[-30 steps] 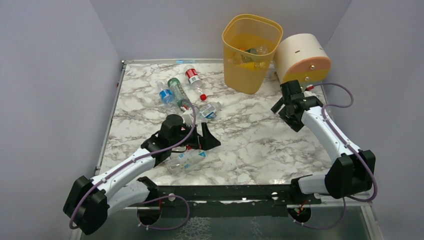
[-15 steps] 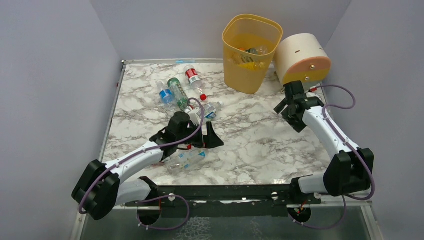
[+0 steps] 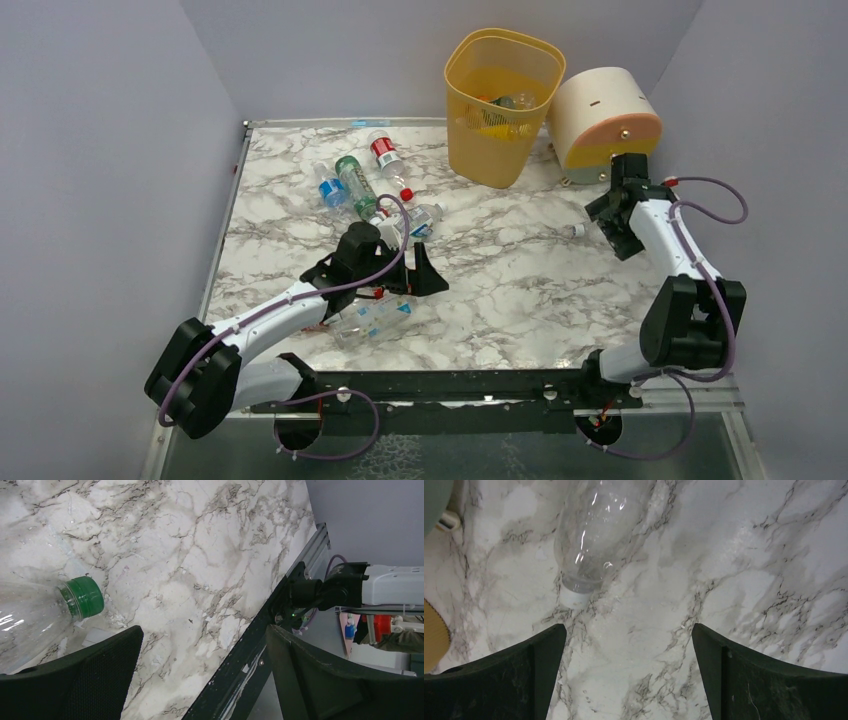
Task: Put the plastic bottles in the bin
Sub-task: Pick up the plastic bottle at the center of the board.
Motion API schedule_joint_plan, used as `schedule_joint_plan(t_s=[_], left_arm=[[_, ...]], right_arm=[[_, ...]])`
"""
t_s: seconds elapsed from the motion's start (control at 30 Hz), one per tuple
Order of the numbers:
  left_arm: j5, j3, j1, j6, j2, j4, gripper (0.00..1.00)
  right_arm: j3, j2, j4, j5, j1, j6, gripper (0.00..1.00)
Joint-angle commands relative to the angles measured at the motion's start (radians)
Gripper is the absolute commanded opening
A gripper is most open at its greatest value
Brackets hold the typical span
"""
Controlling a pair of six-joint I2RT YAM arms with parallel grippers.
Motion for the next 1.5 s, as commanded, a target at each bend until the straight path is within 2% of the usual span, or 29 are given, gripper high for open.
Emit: schedule_joint_plan(t_s=[0.0, 0.7, 1.47], left_arm=[[0.033, 0.035, -0.006, 0.023, -0.001, 0.014, 0.99], [0.005, 0.013, -0.006, 0.014, -0.026, 0.0, 0.99], [-0.016, 0.02, -0.006, 0.008, -0.066, -0.046, 0.99]], right_arm=[[0.064, 0.062, 0.043, -0.018, -0.049, 0.028, 0.99], [0.214, 0.316, 0.021, -0.013, -0.122, 0.13, 0.99], [0.303, 0.527, 0.026, -0.034, -0.129, 0.118, 1.0]])
